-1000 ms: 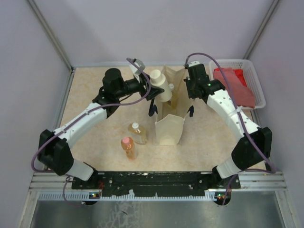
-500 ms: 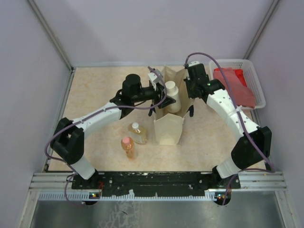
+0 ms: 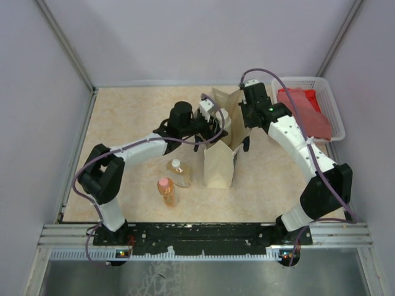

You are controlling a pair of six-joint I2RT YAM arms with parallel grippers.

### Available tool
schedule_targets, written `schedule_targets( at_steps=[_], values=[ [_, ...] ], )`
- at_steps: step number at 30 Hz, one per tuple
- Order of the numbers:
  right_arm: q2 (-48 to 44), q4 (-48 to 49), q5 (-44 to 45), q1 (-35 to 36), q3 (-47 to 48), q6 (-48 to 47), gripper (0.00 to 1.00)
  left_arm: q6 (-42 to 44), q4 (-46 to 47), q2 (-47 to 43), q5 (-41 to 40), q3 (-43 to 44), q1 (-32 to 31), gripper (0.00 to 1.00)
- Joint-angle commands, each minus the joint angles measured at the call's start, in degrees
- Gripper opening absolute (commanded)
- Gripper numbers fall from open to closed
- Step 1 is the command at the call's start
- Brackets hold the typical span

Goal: Place the personal care products into the canvas bag

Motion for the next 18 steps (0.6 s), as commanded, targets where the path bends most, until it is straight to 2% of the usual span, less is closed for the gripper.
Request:
schedule_targets(
  at_steps=[1,4,5,9,11,16,18],
  values=[
    [0.5,0.3,-0.6,0.2,2.2,0.2,0.0,4.1,6.5,-0.1,-3.8,0.5,-1.9,0.0],
    [0.7,0.3,-0.7,0.2,2.4,0.2,0.0,4.6,6.5,1.3,-4.4,0.4,-2.2,0.03],
    [0.8,0.3,-0.7,0.2,2.4,0.1,0.0,4.6,6.5,1.7,-4.4,0.3,-2.3,0.09],
    [0.8,0.3,-0.7,0.2,2.4,0.1,0.0,4.3,6.6,2.9,-4.2,-0.4,-2.4,0.52],
    [0.8,0.2,-0.7,0.2,2.4,0.1,0.0,4.2,6.7,3.0,-4.3,-0.8,-2.4,0.66],
    [0.8,0.3,-0.9,0.2,2.5,0.0,0.0,4.0,6.7,2.8,-5.0,-2.0,-2.4,0.84],
    [1.0,0.3,-0.9,0.2,2.5,0.0,0.0,4.0,6.7,2.9,-5.3,-2.1,-2.4,0.95]
  ],
)
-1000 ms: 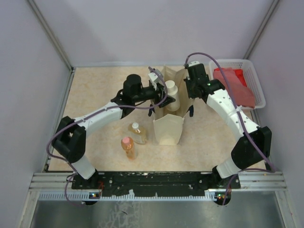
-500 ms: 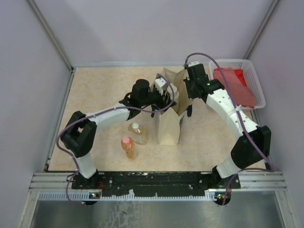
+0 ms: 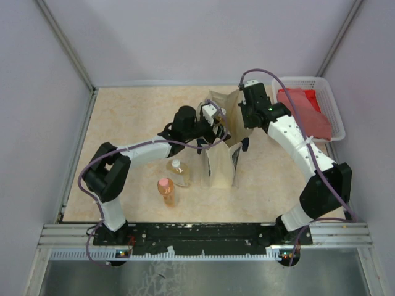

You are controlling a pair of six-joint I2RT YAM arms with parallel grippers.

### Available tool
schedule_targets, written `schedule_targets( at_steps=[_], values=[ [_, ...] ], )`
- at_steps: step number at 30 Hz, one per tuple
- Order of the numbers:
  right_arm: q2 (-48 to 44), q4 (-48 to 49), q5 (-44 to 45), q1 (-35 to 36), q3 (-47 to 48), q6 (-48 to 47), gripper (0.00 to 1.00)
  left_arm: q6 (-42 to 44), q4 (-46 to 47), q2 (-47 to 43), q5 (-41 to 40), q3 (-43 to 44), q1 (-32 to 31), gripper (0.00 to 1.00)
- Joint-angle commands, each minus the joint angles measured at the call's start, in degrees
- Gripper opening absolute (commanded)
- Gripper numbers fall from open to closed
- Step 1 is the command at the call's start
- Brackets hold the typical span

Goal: Place the personal care products into the canvas bag

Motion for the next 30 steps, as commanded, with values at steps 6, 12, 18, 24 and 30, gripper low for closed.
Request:
schedule_targets(
  at_steps=[6,12,18,24,30],
  values=[
    [0.4,0.3,-1.0,0.2,2.4,-0.1,0.0,0.7,3.3,0.6,-1.3,-0.7,-0.3,1.0],
    [0.4,0.2,-1.2,0.2,2.3,-0.1,0.0,0.3,1.8,-0.9,-1.3,0.2,-0.3,1.0],
    [0.5,0.3,-1.1,0.2,2.5,-0.4,0.0,-0.8,0.2,-10.8,-2.9,3.1,-0.3,1.0],
    [0.9,-0.1,0.4,0.2,3.1,-0.5,0.0,2.4,-8.1,-21.2,-13.5,5.6,-0.3,1.0],
    [1.1,-0.9,1.9,0.2,4.3,-1.0,0.0,4.9,-21.3,-31.1,-22.3,3.0,-0.3,1.0]
  ],
)
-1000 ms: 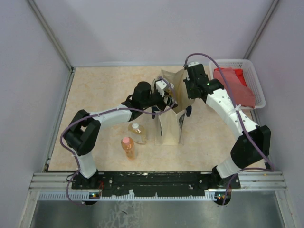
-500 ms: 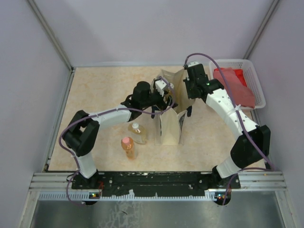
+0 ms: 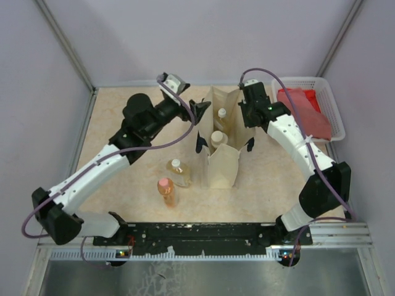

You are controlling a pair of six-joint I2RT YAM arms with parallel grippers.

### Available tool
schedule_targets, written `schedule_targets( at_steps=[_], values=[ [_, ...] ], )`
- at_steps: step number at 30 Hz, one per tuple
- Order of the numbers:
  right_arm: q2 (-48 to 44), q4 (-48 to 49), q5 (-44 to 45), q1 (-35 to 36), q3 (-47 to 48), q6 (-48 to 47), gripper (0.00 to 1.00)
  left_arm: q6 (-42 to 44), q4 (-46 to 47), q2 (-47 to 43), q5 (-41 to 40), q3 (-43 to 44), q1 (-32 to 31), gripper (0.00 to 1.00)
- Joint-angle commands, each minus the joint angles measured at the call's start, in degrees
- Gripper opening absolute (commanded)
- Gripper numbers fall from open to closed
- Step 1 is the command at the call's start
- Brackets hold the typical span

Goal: Place the personal care products into the canvas bag

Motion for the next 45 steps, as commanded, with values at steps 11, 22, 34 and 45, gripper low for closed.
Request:
schedule_targets(
  at_steps=[11,22,34,45],
  values=[
    [2.2,-3.7,2.6,0.2,5.9,-0.1,0.0,-10.2,-37.4,-15.6,-18.0,-8.6,-0.3,1.0],
    [1.9,-4.6,2.5,0.2,5.9,-0.3,0.0,-28.8,-62.2,-10.5,-17.0,-4.7,-0.3,1.0],
    [-0.4,-3.9,2.4,0.2,3.4,-0.9,0.0,-50.1,-66.7,-7.9,-15.2,-0.8,-0.3,1.0],
    [-1.0,-3.8,2.0,0.2,2.6,-1.3,0.0,-65.6,-79.4,2.6,-16.1,4.6,-0.3,1.0]
  ],
)
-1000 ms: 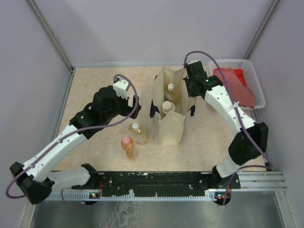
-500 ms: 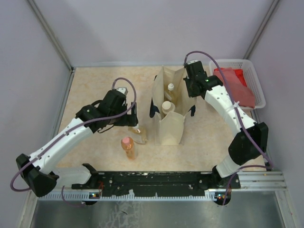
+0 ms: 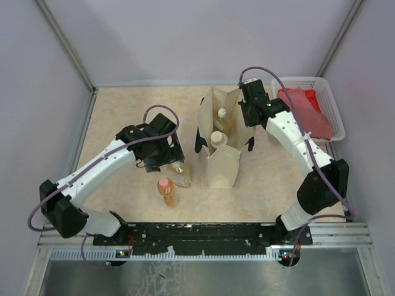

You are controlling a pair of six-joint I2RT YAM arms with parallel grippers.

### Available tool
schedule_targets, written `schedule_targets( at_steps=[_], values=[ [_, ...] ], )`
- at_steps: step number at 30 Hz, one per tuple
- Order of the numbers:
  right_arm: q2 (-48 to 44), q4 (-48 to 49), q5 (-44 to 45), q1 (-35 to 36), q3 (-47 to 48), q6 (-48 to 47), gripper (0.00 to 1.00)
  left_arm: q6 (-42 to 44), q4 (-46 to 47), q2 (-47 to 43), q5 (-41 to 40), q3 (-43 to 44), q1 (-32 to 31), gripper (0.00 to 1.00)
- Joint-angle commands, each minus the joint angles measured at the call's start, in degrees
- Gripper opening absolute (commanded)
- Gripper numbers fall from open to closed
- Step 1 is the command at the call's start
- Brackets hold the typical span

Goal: Place the personal care products into the canvas bag

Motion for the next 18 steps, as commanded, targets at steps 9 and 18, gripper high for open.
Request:
schedule_targets(
  at_steps=[9,18],
  values=[
    [-3.7,-0.2,0.4,0.2,-1.1,-1.6,0.0,-12.1,-3.4,3.9,-2.4,1.9,-0.3,1.0],
    [-3.6,-0.6,0.7,0.2,-0.6,-2.5,0.0,-15.7,1.4,7.4,-2.4,0.1,-0.2,1.0]
  ],
)
